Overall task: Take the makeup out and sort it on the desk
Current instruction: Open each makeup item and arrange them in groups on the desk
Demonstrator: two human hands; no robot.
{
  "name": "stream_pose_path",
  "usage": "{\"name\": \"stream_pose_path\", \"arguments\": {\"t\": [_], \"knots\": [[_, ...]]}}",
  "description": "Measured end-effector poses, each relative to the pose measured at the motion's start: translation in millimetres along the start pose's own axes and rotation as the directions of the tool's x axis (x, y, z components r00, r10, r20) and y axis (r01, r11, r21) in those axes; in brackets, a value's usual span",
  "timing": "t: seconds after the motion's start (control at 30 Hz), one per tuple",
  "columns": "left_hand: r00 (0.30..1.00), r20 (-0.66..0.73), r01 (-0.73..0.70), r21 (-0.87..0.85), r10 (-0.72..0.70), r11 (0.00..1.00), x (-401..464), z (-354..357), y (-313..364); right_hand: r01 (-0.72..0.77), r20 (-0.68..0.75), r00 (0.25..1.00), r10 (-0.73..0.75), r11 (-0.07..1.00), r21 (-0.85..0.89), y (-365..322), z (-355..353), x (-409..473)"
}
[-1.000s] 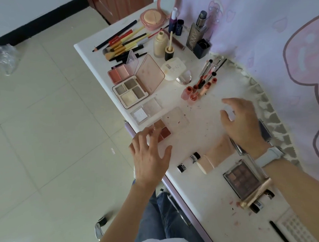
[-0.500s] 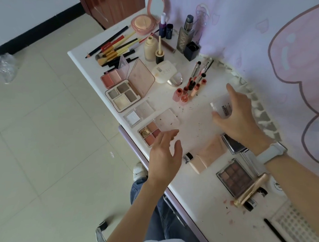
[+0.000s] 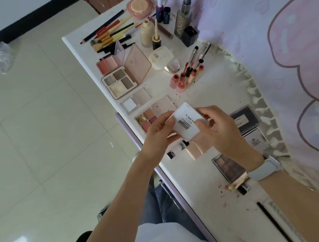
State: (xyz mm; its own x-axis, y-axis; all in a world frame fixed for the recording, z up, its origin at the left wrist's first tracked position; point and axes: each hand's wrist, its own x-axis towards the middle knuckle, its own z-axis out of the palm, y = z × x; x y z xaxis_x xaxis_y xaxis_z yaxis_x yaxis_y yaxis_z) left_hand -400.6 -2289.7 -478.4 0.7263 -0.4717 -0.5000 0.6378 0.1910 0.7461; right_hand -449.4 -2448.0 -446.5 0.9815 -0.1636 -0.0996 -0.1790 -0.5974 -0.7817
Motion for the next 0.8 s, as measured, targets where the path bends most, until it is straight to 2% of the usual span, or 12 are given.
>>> {"name": "stream_pose_path", "arguments": {"t": [0.1, 0.2, 0.3, 0.4, 0.53, 0.7, 0.8], "knots": [[0.999, 0.001, 0.039, -0.108, -0.039, 0.993, -3.5, 1.6, -2.3, 0.071, -0.045, 0.997, -0.07, 0.997, 0.036, -6.9, 4.2, -4.2], [0.993, 0.051, 0.111, -0.219, -0.103, 0.969, -5.5, 8.8, -1.3, 0.268, -0.12, 0.953, -0.277, 0.96, -0.085, -15.6, 12.6, -5.7], [0.987, 0.111, 0.142, -0.301, -0.114, 0.943, -5.5, 8.4, 3.6, 0.31, -0.112, 0.936, -0.334, 0.932, -0.189, -21.7, 17.5, -4.2], [0.988, 0.13, 0.122, -0.343, -0.081, 0.931, -6.8, -0.9, 8.3, 0.35, -0.038, 0.928, -0.371, 0.901, -0.256, -22.4, 18.5, -5.1], [0.988, 0.095, 0.14, -0.268, -0.118, 0.953, -11.9, -13.2, 9.5, 0.348, 0.083, 0.938, -0.338, 0.911, -0.222, -24.9, 18.5, -9.6], [0.992, 0.048, 0.125, -0.223, -0.117, 0.967, -19.2, -13.6, 2.2, 0.416, 0.218, 0.907, -0.359, 0.842, -0.343, -28.5, 24.2, -13.7], [0.992, 0.037, 0.125, -0.222, -0.12, 0.967, -22.3, -14.4, -2.4, 0.425, 0.264, 0.9, -0.347, 0.832, -0.357, -28.4, 24.4, -16.1]]}}
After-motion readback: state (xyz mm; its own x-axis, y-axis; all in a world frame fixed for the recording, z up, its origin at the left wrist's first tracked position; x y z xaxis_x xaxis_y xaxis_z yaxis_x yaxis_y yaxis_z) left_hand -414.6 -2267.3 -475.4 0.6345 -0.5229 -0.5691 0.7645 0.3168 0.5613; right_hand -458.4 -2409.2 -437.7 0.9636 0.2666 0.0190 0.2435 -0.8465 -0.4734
